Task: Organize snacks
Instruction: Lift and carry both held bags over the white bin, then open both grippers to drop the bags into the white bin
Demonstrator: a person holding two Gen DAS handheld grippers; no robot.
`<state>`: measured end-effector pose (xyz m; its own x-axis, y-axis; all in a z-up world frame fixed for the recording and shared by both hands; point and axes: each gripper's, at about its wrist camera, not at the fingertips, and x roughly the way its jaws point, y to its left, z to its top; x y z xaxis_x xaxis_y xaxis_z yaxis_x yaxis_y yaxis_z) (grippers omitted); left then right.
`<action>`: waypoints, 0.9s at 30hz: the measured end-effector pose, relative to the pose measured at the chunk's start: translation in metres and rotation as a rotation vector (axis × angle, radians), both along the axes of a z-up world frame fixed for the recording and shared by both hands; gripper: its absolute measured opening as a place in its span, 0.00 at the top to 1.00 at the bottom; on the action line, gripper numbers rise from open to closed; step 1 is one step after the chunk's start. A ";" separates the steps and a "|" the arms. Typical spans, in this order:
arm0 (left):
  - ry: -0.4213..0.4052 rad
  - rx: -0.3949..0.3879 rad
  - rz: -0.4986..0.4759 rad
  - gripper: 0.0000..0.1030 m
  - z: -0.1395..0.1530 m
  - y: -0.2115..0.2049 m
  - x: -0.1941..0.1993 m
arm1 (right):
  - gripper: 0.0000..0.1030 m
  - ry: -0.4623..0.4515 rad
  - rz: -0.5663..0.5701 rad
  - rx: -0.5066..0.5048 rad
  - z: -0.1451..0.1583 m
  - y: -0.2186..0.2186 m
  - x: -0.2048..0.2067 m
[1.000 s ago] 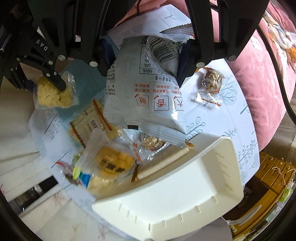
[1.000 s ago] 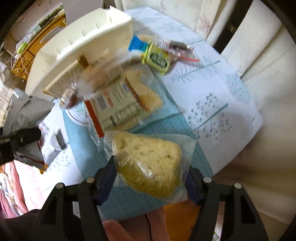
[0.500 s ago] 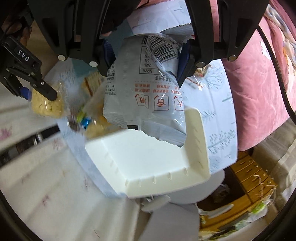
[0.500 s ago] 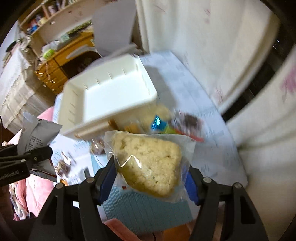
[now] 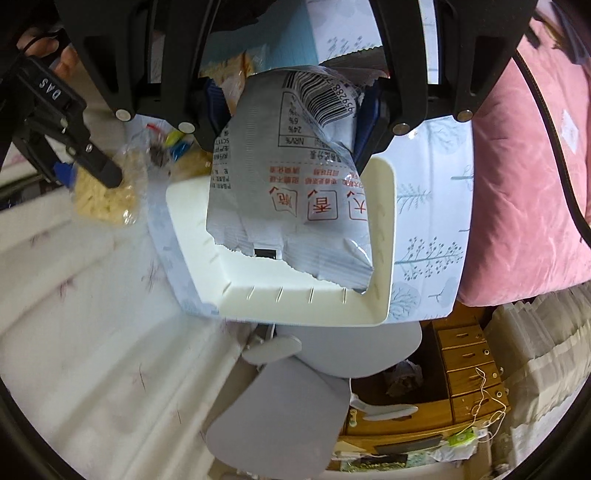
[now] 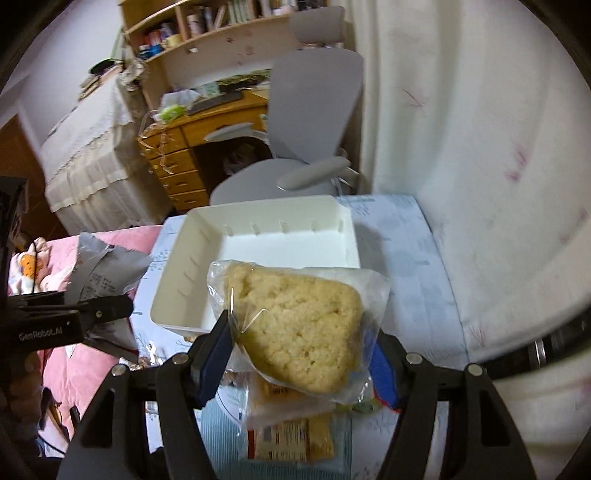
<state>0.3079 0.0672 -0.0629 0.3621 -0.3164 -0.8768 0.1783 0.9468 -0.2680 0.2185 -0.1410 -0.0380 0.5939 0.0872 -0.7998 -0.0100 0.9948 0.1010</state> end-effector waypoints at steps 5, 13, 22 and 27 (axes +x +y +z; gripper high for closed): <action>-0.014 -0.050 0.041 0.45 -0.008 -0.006 0.014 | 0.36 -0.025 0.081 0.002 -0.003 -0.004 0.021; 0.003 -0.077 0.107 0.20 -0.023 -0.019 0.031 | 0.29 0.022 0.090 0.024 -0.019 -0.014 0.051; 0.026 -0.054 0.125 0.20 -0.027 -0.016 0.026 | 0.24 0.066 0.046 0.092 -0.029 -0.027 0.054; 0.026 -0.043 0.141 0.20 -0.027 -0.010 0.010 | 0.24 0.078 0.036 0.123 -0.029 -0.024 0.049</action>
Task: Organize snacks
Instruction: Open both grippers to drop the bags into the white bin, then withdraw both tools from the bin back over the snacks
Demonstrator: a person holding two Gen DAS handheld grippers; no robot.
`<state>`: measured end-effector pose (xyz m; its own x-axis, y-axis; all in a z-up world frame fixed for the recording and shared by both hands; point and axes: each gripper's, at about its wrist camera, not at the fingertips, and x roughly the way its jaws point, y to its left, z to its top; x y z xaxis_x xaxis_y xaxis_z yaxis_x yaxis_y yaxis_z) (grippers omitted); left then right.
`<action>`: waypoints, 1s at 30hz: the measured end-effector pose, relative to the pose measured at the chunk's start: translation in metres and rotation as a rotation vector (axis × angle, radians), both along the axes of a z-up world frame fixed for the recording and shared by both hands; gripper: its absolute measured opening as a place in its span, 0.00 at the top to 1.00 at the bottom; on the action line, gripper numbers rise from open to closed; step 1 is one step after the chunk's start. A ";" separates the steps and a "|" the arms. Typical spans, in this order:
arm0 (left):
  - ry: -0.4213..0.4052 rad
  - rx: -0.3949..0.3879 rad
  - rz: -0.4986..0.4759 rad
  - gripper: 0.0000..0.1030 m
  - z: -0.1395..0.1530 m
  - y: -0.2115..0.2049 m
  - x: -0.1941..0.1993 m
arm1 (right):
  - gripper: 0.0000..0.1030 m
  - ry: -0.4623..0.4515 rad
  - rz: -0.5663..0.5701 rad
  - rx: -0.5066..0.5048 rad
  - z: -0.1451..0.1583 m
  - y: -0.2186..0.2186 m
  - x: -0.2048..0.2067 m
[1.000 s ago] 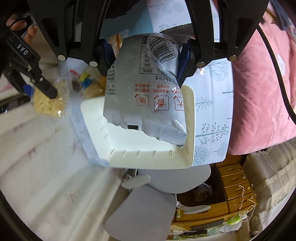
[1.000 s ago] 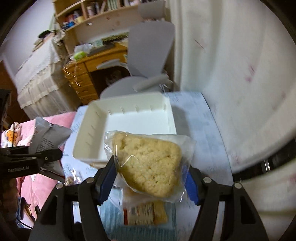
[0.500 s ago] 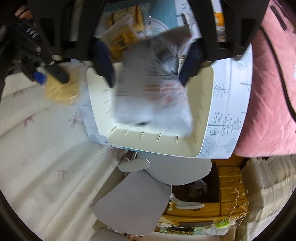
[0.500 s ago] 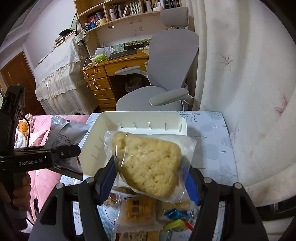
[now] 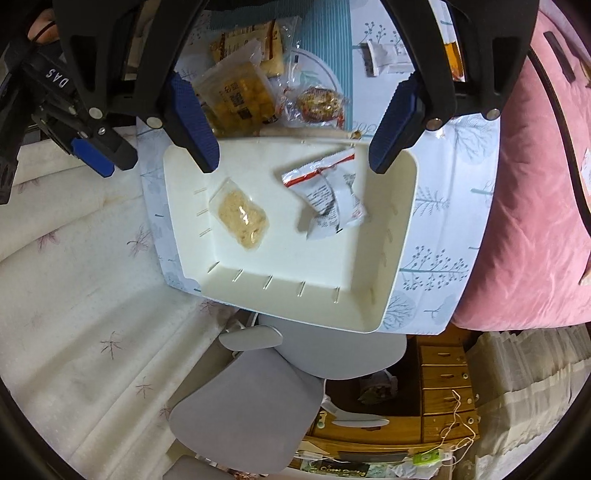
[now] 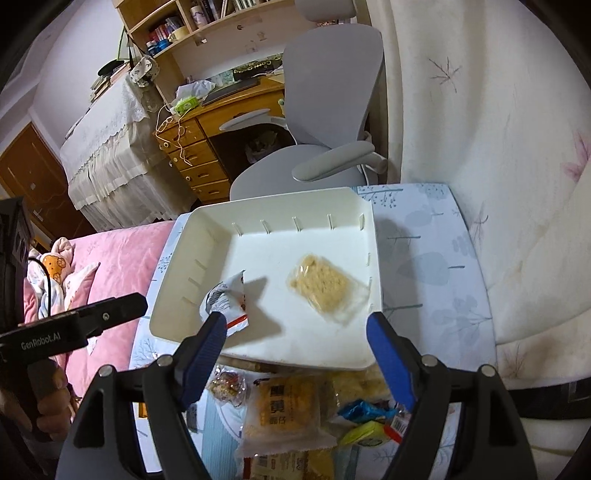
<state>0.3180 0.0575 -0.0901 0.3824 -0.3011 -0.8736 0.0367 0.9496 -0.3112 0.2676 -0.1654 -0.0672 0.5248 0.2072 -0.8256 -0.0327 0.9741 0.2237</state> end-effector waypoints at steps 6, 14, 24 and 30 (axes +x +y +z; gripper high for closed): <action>0.011 0.002 -0.024 0.20 0.001 0.007 -0.028 | 0.24 0.011 -0.017 0.033 0.004 0.007 -0.015; -0.014 0.006 -0.051 0.20 0.010 0.030 -0.085 | 0.24 -0.006 -0.060 0.057 0.013 0.025 -0.063; -0.050 0.027 -0.132 0.20 0.021 0.058 -0.170 | 0.24 -0.027 -0.144 0.118 0.015 0.049 -0.152; -0.051 0.006 -0.177 0.20 0.015 0.065 -0.218 | 0.24 -0.037 -0.186 0.123 0.009 0.060 -0.202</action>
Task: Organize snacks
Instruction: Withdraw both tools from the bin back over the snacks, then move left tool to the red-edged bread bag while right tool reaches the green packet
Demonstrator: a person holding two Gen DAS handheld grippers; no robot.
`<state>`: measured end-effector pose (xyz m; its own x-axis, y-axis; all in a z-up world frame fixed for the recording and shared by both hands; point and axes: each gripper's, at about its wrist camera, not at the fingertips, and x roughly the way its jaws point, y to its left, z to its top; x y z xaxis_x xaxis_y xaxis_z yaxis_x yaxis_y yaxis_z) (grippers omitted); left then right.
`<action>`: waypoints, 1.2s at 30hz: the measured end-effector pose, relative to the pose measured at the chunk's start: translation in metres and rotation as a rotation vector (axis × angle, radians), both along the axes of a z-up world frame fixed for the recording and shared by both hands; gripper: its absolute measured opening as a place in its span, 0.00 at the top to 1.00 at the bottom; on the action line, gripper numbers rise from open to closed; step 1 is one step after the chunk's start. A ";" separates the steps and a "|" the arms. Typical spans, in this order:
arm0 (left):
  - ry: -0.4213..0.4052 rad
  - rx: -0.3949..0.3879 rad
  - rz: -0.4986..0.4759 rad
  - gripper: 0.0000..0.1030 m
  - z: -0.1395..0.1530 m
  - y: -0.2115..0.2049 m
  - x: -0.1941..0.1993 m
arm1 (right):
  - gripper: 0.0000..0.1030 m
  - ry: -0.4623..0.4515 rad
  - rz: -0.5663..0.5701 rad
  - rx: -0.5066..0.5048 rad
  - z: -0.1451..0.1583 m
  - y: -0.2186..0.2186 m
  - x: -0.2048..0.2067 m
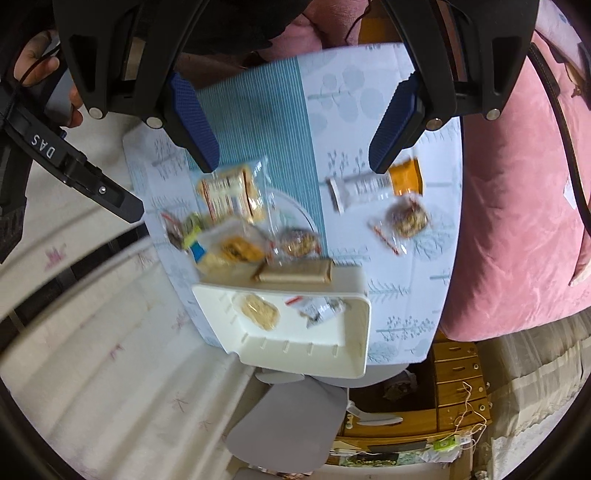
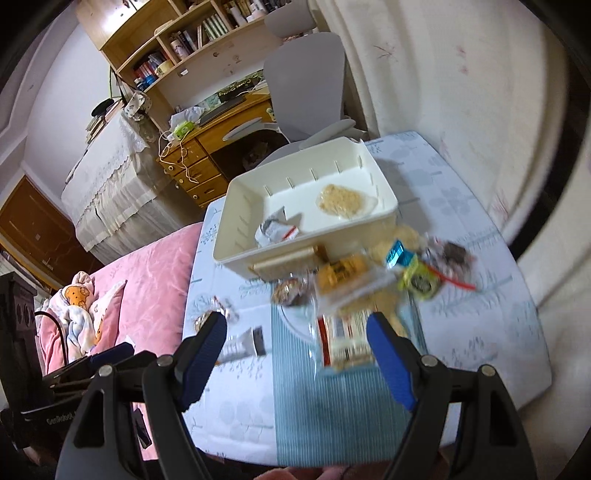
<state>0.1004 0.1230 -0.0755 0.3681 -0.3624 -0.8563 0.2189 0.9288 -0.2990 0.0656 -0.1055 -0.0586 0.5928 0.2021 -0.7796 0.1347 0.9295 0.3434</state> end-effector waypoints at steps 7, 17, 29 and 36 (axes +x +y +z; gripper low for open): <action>0.034 0.000 -0.023 0.20 -0.013 -0.007 -0.030 | 0.24 0.015 -0.022 -0.033 -0.015 -0.001 -0.045; 0.107 0.015 0.044 0.20 -0.035 -0.047 -0.025 | 0.24 0.031 0.060 -0.129 -0.030 -0.033 -0.044; 0.228 0.056 0.171 0.20 -0.077 -0.125 0.011 | 0.24 0.063 0.262 -0.271 -0.062 -0.097 0.004; 0.313 0.088 0.243 0.20 -0.098 -0.152 0.042 | 0.24 0.071 0.377 -0.267 -0.086 -0.125 0.042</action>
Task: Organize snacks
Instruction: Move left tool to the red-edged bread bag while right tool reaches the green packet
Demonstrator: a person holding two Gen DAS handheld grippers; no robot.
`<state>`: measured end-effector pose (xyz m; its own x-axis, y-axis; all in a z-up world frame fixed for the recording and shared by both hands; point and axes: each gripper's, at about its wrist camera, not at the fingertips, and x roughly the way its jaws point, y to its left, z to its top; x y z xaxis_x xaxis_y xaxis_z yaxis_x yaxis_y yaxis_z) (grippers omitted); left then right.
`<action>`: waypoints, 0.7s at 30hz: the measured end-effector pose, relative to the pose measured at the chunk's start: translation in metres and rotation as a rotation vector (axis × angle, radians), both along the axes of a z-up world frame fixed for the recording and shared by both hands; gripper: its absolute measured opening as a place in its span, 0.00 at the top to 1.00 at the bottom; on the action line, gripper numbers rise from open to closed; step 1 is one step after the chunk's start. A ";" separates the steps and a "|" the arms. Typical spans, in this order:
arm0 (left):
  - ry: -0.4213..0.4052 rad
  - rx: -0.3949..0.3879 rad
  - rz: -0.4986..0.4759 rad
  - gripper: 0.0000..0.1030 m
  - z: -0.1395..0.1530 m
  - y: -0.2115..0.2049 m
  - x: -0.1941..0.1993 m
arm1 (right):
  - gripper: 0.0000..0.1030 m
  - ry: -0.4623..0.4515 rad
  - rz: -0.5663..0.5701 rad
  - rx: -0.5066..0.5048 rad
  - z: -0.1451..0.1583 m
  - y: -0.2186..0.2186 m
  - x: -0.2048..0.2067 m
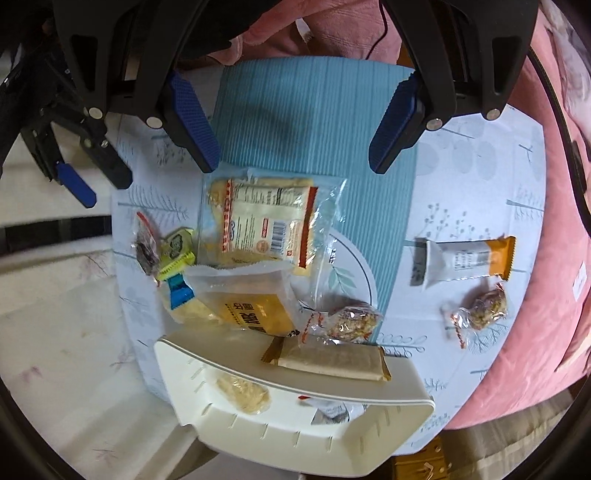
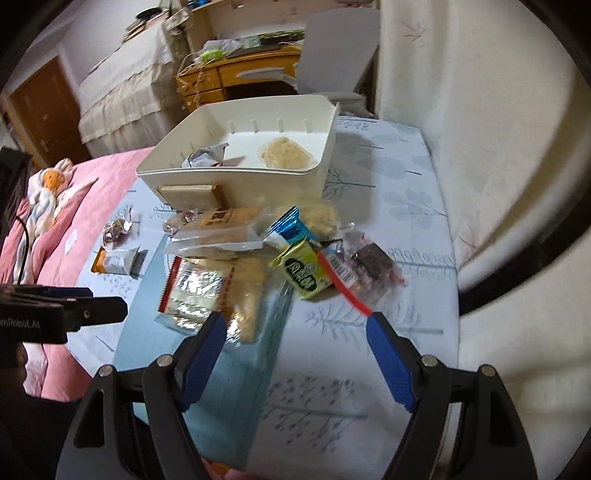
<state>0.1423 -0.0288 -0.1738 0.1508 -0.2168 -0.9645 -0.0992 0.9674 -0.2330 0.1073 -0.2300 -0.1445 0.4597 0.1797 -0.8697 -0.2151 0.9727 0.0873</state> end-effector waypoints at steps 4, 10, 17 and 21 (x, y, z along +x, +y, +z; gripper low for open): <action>0.054 0.010 0.037 0.20 -0.014 -0.010 0.018 | 0.24 0.003 0.097 0.062 -0.013 -0.006 0.015; 0.131 0.056 0.083 0.20 -0.045 -0.021 0.035 | 0.25 -0.043 0.208 0.048 -0.031 -0.001 0.031; 0.148 0.102 0.075 0.20 -0.075 -0.035 0.043 | 0.30 -0.066 0.262 0.024 -0.060 0.005 0.044; 0.119 0.089 0.070 0.20 -0.079 -0.041 0.047 | 0.30 -0.101 0.317 -0.019 -0.070 0.014 0.046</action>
<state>0.1892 -0.0696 -0.2531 0.0460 -0.1226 -0.9914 -0.1893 0.9734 -0.1292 0.1529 -0.2161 -0.2141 0.4678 0.3121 -0.8269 -0.5140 0.8572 0.0328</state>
